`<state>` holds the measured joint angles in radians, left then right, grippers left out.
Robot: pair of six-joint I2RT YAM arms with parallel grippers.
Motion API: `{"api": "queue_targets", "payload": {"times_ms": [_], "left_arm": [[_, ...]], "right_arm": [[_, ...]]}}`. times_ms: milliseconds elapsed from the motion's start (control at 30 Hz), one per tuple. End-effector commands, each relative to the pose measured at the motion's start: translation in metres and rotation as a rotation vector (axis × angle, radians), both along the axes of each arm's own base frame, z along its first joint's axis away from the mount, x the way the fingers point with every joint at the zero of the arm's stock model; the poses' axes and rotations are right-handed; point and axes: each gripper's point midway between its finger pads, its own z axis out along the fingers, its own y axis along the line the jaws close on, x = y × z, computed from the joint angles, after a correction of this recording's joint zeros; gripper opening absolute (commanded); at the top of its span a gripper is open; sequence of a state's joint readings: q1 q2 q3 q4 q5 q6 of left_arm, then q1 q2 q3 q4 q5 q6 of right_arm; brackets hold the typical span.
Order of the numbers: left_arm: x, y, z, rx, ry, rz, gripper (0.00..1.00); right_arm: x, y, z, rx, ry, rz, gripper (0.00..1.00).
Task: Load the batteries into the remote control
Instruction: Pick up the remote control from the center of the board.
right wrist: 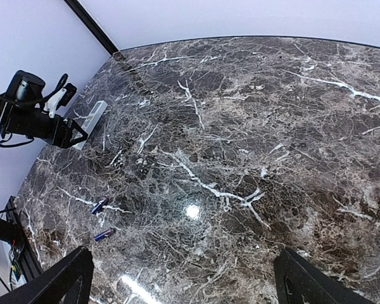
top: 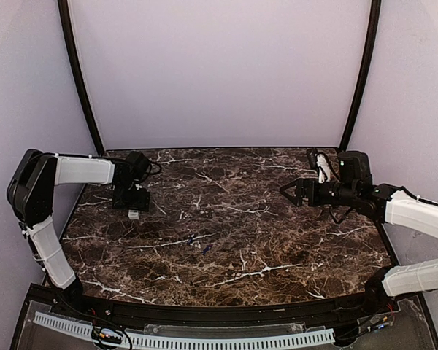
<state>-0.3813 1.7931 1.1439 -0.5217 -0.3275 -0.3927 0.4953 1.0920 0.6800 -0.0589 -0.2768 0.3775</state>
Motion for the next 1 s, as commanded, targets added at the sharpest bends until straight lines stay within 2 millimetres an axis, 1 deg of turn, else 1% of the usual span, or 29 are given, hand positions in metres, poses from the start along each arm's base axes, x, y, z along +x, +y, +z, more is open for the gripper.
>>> {"api": "queue_targets", "payload": {"times_ms": [0,167,300,433,500,533,567,600,633,667,700,733,767,800,833,867,900,933,967], "left_arm": [[0.013,0.007,0.002,-0.036,-0.013,0.026,0.74],[0.019,0.008,-0.014,-0.069,0.009,0.04,0.56],[0.022,0.007,-0.023,-0.106,0.016,0.056,0.47],[0.024,0.001,-0.026,-0.142,0.017,0.05,0.37],[0.025,-0.005,-0.026,-0.178,0.018,0.037,0.3],[0.026,-0.008,-0.023,-0.195,0.013,0.03,0.24],[0.025,-0.016,-0.021,-0.237,0.012,0.007,0.21],[0.028,-0.024,-0.011,-0.272,-0.018,-0.017,0.17],[0.023,-0.035,-0.009,-0.326,-0.009,-0.06,0.15],[0.021,-0.047,0.005,-0.365,-0.048,-0.105,0.12],[0.017,-0.062,0.014,-0.423,-0.055,-0.169,0.12],[0.01,-0.086,0.033,-0.511,-0.088,-0.253,0.12],[0.006,-0.099,0.044,-0.553,-0.107,-0.315,0.12],[-0.007,-0.123,0.064,-0.634,-0.129,-0.408,0.13],[-0.014,-0.136,0.075,-0.669,-0.139,-0.468,0.14],[-0.032,-0.163,0.096,-0.762,-0.147,-0.578,0.15],[-0.042,-0.177,0.107,-0.805,-0.153,-0.645,0.15],[-0.064,-0.202,0.128,-0.89,-0.161,-0.765,0.16],[-0.076,-0.213,0.138,-0.921,-0.171,-0.827,0.17]], "right_arm": [[0.002,-0.002,0.005,0.007,-0.029,-0.004,0.98],[0.005,-0.002,0.005,0.009,-0.028,-0.006,0.99],[0.007,-0.002,0.005,0.007,-0.028,-0.006,0.98],[0.01,-0.002,0.008,0.005,-0.035,-0.008,0.99],[0.011,-0.001,0.011,0.006,-0.042,0.005,0.99],[0.011,0.001,0.014,0.008,-0.052,0.02,0.99],[0.01,0.003,0.017,0.011,-0.06,0.038,0.99],[0.009,0.005,0.021,0.017,-0.069,0.057,0.99],[0.009,0.008,0.027,0.024,-0.084,0.079,0.99],[0.006,0.012,0.032,0.034,-0.096,0.106,0.99],[0.004,0.015,0.038,0.043,-0.113,0.134,0.99],[0.001,0.018,0.044,0.052,-0.133,0.164,0.99],[-0.004,0.023,0.05,0.067,-0.152,0.206,0.99],[-0.007,0.026,0.053,0.073,-0.164,0.235,0.99],[-0.009,0.028,0.058,0.083,-0.185,0.256,0.99],[-0.01,0.029,0.063,0.094,-0.206,0.269,0.99],[-0.012,0.032,0.067,0.107,-0.216,0.288,0.99],[-0.016,0.036,0.071,0.129,-0.225,0.324,0.98],[-0.021,0.04,0.078,0.161,-0.232,0.358,0.97]]}}
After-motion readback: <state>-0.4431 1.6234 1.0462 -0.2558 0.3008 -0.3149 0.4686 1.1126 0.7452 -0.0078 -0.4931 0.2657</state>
